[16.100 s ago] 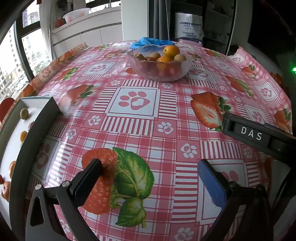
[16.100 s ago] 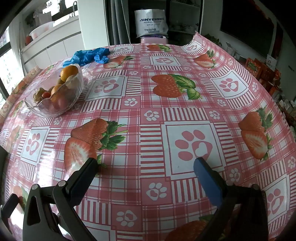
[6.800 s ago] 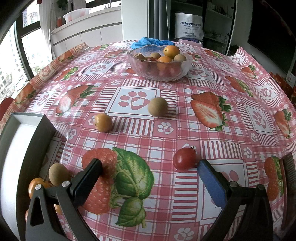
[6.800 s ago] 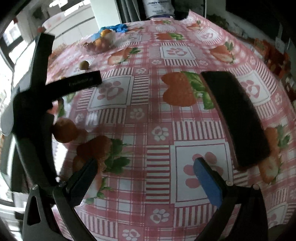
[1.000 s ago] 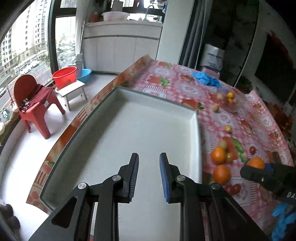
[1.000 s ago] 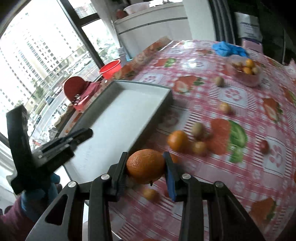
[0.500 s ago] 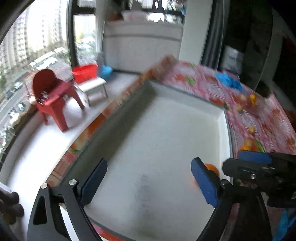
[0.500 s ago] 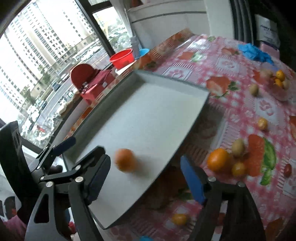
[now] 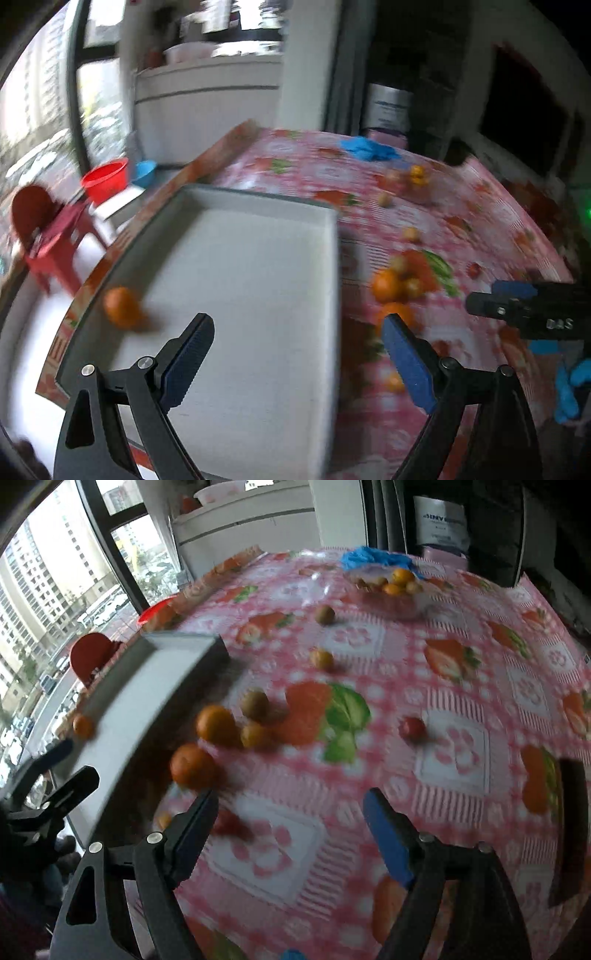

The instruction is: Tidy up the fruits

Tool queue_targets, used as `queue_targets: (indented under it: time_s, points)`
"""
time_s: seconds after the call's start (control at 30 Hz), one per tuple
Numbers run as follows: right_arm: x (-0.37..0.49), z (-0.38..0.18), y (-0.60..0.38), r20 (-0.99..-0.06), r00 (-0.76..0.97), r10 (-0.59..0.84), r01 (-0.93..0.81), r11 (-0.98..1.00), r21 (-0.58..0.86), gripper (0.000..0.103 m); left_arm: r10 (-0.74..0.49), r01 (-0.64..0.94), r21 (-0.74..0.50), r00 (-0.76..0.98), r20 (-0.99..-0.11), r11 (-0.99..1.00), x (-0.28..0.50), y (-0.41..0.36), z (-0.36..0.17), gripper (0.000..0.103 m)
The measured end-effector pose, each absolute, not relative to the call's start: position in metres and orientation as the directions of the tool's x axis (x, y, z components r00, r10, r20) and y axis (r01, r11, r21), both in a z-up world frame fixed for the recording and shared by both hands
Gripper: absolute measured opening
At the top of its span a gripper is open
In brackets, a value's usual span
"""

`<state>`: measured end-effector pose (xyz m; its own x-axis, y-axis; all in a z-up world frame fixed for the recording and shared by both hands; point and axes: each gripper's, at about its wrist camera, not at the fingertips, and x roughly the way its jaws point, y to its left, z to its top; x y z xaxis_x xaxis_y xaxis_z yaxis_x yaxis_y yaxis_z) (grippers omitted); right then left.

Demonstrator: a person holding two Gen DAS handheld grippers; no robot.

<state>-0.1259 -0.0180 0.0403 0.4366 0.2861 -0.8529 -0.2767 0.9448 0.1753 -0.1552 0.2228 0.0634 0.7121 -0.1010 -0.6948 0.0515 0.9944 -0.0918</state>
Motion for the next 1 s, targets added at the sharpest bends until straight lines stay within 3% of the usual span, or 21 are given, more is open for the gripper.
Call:
queue_targets:
  time_s: [0.1, 0.3, 0.43, 0.53, 0.67, 0.73, 0.8, 1.0]
  points:
    - [-0.138, 0.030, -0.014, -0.861, 0.424, 0.280, -0.312, 0.938, 0.152, 0.083, -0.115, 0.130, -0.032, 0.709, -0.696, 0.991, -0.169, 0.194, 0.064, 0.101]
    - [-0.149, 0.021, 0.008, -0.856, 0.427, 0.291, -0.410, 0.906, 0.104, 0.083, -0.115, 0.199, 0.037, 0.698, -0.707, 0.979, -0.191, 0.164, 0.060, 0.101]
    - [-0.144, 0.016, 0.022, -0.854, 0.432, 0.290, -0.441, 0.894, 0.080, 0.083, -0.113, 0.187, 0.019, 0.668, -0.736, 0.982, -0.197, 0.164, 0.052, 0.101]
    - [-0.141, 0.015, 0.030, -0.853, 0.444, 0.274, -0.447, 0.893, 0.054, 0.075, -0.098, 0.164, 0.015, 0.656, -0.749, 0.986, -0.200, 0.166, 0.047, 0.101]
    - [-0.138, 0.015, 0.037, -0.850, 0.461, 0.254, -0.460, 0.888, 0.016, 0.055, -0.099, 0.155, 0.004, 0.647, -0.756, 0.988, -0.201, 0.169, 0.044, 0.101]
    - [-0.136, 0.015, 0.037, -0.845, 0.470, 0.256, -0.461, 0.887, 0.012, 0.044, -0.099, 0.160, 0.008, 0.647, -0.756, 0.987, -0.201, 0.167, 0.043, 0.101]
    - [-0.135, 0.016, 0.035, -0.842, 0.471, 0.264, -0.456, 0.890, 0.024, 0.025, -0.098, 0.170, 0.017, 0.644, -0.759, 0.985, -0.202, 0.164, 0.044, 0.101]
    - [-0.134, 0.022, 0.003, -0.833, 0.477, 0.281, -0.405, 0.911, 0.076, 0.025, -0.094, 0.178, 0.028, 0.641, -0.762, 0.984, -0.198, 0.153, 0.046, 0.101]
